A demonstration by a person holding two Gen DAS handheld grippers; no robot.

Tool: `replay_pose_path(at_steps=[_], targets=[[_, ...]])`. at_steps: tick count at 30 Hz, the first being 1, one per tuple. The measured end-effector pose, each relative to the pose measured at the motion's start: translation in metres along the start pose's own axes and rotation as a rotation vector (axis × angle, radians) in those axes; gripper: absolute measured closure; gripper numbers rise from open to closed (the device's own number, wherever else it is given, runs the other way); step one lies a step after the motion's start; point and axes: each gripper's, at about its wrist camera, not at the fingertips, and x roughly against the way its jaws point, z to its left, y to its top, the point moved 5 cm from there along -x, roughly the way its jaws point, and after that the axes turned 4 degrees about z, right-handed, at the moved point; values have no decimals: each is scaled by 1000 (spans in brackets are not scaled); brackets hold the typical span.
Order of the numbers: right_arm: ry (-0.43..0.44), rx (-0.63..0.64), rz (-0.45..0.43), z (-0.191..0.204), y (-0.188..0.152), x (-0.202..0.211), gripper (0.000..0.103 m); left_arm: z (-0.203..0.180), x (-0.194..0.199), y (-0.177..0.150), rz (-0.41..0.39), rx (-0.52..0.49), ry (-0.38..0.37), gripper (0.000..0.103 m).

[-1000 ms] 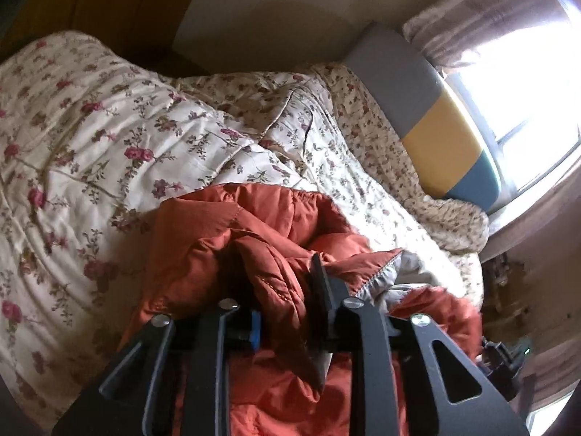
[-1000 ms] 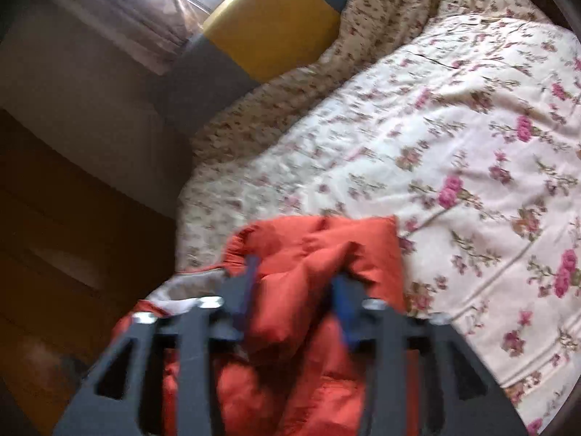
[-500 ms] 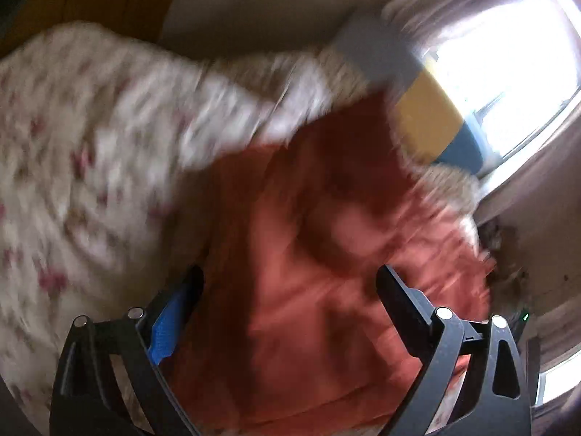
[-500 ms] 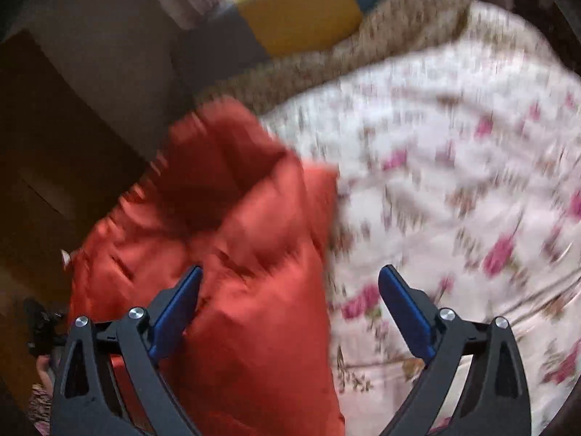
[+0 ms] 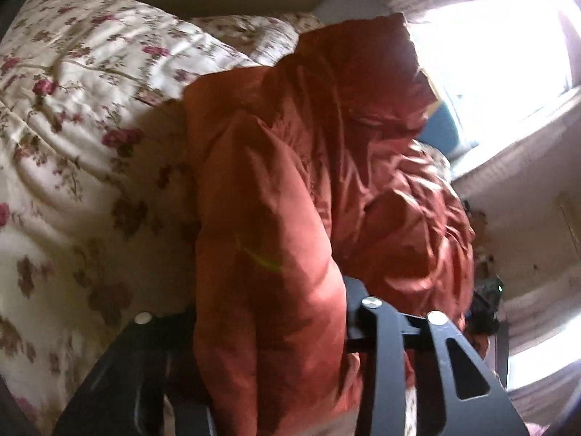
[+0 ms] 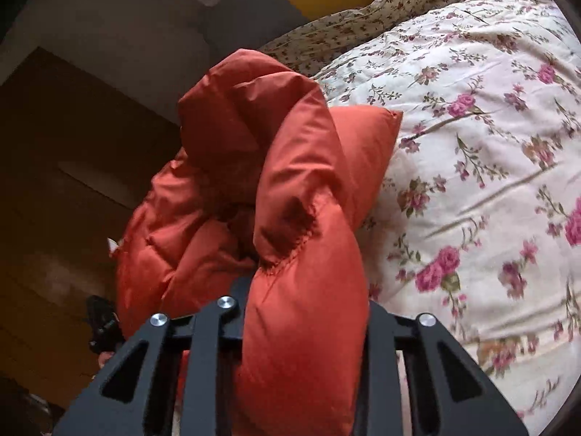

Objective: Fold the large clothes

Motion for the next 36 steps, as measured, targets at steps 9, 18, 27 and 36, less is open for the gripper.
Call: replay_pose_path(at_steps=[9,18,27,36], targets=[[-67,34,36,-11,-61,64,79,-30,27,-74,68,-103,-3,70],[-262,94,-75,-20,-108,109,47,-43,52,-137,-34,-124,149,52],[-459,322,-252,69,-108,130,37,-111,89,-139,-236,-251,314,52],[-532,430,-50,99,-107,55,46,-149,89,-114,-458,-300,672,52]])
